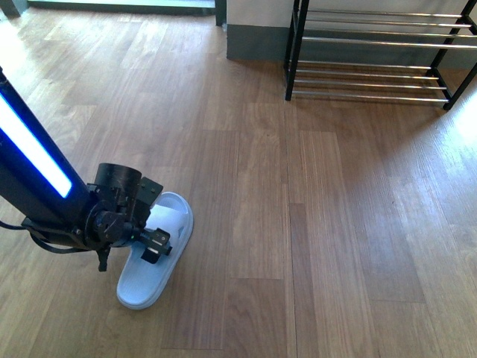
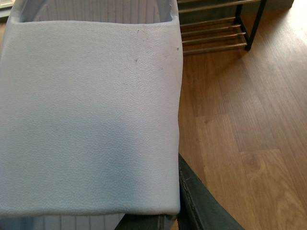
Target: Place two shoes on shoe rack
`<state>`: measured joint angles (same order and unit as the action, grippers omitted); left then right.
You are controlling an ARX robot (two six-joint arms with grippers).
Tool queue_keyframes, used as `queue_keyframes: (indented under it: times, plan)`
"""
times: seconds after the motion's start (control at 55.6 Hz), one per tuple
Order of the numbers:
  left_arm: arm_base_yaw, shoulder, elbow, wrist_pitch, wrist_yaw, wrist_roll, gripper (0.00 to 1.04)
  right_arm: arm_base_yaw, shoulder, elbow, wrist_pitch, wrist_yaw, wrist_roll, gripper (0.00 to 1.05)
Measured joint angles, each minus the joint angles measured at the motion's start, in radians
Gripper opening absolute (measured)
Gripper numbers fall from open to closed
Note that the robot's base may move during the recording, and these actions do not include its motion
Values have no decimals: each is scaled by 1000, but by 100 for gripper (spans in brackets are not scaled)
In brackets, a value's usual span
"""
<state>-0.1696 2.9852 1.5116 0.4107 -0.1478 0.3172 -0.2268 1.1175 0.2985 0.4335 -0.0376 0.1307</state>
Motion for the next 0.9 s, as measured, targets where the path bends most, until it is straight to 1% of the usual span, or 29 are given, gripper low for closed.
queue_keyframes:
  times: [0.018,0.072,0.09,0.288,0.414,0.719,0.899]
  plan:
    - [-1,0,2,-2,-2,0,74,0,0,0,0,0,0,1]
    - [-3,4,10,-5,-5,1,64,0,0,0,0,0,0,1]
    - [-3,4,10,-5,-6,2,62,0,0,0,0,0,0,1]
    - [-1,5,3,0,-26,-7,23,0,0,0,0,0,0,1]
    - [1,-8,-39,40,-6,-25,1,0,0,0,0,0,0,1]
    - [3,-110,-191,118,21,-48,2,0,0,0,0,0,0,1]
    - [18,-267,-337,186,24,-88,2,0,0,0,0,0,0,1]
